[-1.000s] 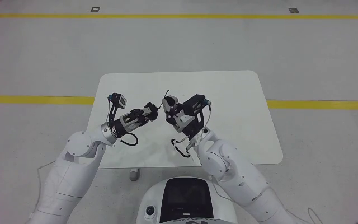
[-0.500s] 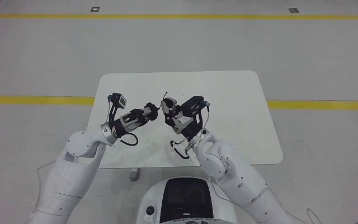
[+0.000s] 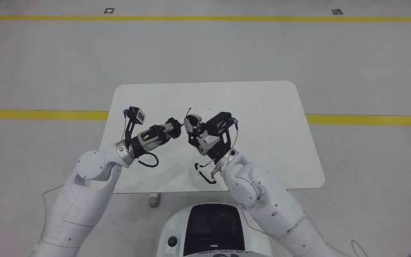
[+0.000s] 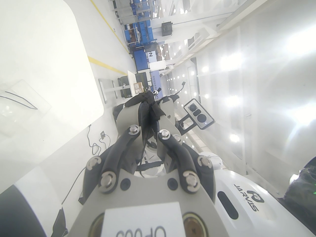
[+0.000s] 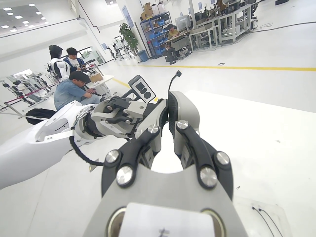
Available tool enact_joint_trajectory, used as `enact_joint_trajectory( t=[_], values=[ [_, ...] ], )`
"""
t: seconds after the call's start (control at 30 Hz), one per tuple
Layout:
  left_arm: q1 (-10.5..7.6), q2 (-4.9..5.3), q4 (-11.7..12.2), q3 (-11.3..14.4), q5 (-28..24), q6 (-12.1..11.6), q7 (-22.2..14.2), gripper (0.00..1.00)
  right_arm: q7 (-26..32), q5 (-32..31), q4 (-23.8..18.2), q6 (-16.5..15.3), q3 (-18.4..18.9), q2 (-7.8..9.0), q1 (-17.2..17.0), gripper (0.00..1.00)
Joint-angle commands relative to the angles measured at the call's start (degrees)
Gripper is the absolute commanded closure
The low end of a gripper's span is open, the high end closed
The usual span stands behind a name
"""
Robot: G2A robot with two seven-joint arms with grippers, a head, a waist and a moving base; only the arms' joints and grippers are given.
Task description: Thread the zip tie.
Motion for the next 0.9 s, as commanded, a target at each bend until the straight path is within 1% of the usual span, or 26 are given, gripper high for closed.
enact_joint_trajectory(
  t=[0.0, 0.27, 0.3, 0.33, 0.37, 0.4, 0.67, 0.77, 0.87],
  values=[
    [0.0, 0.0, 0.0, 0.0, 0.0, 0.0, 0.0, 1.0, -0.1, -0.1, -0.2, 0.0, 0.2, -0.02, -0.1, 1.0],
    [0.0, 0.0, 0.0, 0.0, 0.0, 0.0, 0.0, 1.0, -0.5, -0.4, -1.1, -0.1, 0.7, -0.13, -0.4, 1.0],
    [0.0, 0.0, 0.0, 0.0, 0.0, 0.0, 0.0, 1.0, -0.5, -0.3, -1.1, -0.2, 0.7, -0.15, -0.5, 0.84],
    [0.0, 0.0, 0.0, 0.0, 0.0, 0.0, 0.0, 1.0, -0.4, -0.2, -1.1, -0.3, 0.7, -0.17, -0.5, 0.59],
    [0.0, 0.0, 0.0, 0.0, 0.0, 0.0, 0.0, 1.0, -0.3, -0.1, -1.2, -0.3, 0.8, -0.19, -0.6, 0.51],
    [0.0, 0.0, 0.0, 0.0, 0.0, 0.0, 0.0, 1.0, -0.3, 0.1, -1.2, -0.3, 0.8, -0.22, -0.6, 0.0],
    [0.0, 0.0, 0.0, 0.0, 0.0, 0.0, 0.0, 1.0, 0.0, -1.2, -2.7, 0.2, 2.1, -0.06, -1.6, 0.0],
    [0.0, 0.0, 0.0, 0.0, 0.0, 0.0, 0.0, 1.0, -0.4, -2.5, -3.6, -0.5, 3.0, 0.23, -2.9, 0.0],
    [0.0, 0.0, 0.0, 0.0, 0.0, 0.0, 0.0, 1.0, -1.8, -3.9, -4.2, -2.1, 4.0, 0.64, -4.8, 0.0]
  ],
)
